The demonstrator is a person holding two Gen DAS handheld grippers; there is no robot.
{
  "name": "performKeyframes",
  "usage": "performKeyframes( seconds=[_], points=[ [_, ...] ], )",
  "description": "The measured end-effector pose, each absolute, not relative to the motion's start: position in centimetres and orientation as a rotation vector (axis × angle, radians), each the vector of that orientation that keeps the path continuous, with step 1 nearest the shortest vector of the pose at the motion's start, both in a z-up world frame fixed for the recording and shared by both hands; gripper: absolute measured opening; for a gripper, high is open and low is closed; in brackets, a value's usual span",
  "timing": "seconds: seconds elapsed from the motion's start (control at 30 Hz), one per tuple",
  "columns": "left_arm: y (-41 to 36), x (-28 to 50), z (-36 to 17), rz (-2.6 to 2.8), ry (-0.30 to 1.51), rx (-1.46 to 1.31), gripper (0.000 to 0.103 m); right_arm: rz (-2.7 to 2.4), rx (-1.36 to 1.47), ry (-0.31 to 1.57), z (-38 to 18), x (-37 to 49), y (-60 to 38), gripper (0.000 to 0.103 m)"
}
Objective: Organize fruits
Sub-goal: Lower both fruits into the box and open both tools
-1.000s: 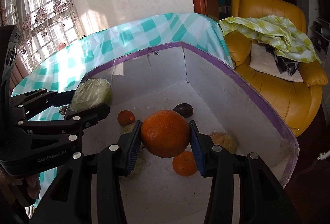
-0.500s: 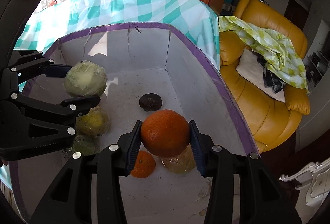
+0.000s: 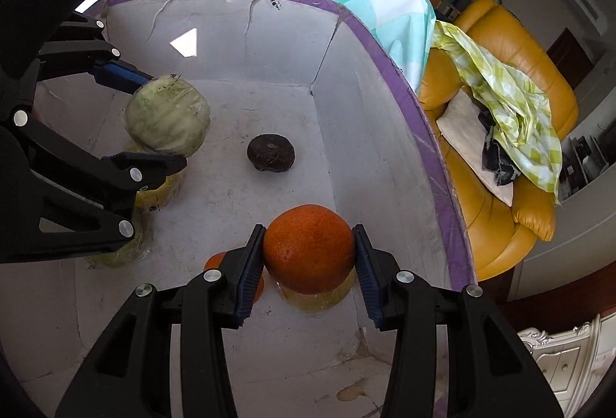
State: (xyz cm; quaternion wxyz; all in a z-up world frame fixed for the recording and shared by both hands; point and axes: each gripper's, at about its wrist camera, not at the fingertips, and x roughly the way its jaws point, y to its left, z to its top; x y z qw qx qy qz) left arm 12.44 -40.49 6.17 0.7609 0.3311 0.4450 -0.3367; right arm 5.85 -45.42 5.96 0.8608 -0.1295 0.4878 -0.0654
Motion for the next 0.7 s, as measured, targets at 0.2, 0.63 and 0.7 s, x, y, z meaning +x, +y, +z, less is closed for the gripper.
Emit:
performKeyframes(
  seconds=[0.2,0.63,0.7],
  points=[
    [-40.92,12.43,5.77,-0.777,1.001,0.739,0.058,-0.153,-0.295,1.047,5.64,6.03,-45.25,0.044],
    [-40.97,12.75,5.65,-0.769,1.012,0.720,0.060,-0.163,-0.312,1.035,5.79,5.90,-45.01,0.044],
    [-40.81,12.80,5.81,-0.766,1.011,0.708,0.061,-0.168,-0.311,1.030,5.86,5.91,-45.06,0.045]
  ],
)
